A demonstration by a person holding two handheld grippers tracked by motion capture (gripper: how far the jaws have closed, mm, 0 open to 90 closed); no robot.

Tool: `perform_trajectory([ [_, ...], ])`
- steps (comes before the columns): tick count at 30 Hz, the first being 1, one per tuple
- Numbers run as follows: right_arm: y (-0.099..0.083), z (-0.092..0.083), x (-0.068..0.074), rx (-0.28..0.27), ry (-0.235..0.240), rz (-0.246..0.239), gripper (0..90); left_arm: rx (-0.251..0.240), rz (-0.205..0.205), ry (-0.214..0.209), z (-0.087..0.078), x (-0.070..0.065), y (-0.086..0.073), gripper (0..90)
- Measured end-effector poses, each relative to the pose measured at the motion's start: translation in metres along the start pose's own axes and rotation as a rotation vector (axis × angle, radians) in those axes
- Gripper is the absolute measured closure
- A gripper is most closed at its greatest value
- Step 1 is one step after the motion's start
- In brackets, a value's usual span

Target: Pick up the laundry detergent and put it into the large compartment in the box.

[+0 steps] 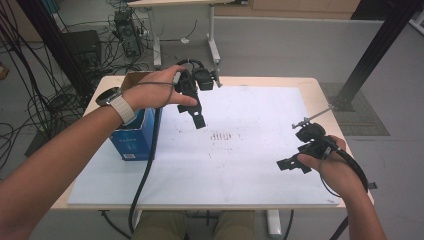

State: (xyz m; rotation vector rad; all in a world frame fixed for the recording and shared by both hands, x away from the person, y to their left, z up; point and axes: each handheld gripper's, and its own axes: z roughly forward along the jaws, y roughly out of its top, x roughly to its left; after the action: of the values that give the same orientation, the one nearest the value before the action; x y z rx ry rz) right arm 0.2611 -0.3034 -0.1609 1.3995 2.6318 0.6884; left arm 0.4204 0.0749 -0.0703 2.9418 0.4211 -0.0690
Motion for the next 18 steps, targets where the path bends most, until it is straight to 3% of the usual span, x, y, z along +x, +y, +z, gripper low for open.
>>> perform_trajectory([
  [18, 0.0016, -0.0005, -0.0024, -0.001, 0.000, -0.005, 8.0, -0.015, -0.013, -0.005, 0.0040, 0.0048, -0.0052, 10.3],
])
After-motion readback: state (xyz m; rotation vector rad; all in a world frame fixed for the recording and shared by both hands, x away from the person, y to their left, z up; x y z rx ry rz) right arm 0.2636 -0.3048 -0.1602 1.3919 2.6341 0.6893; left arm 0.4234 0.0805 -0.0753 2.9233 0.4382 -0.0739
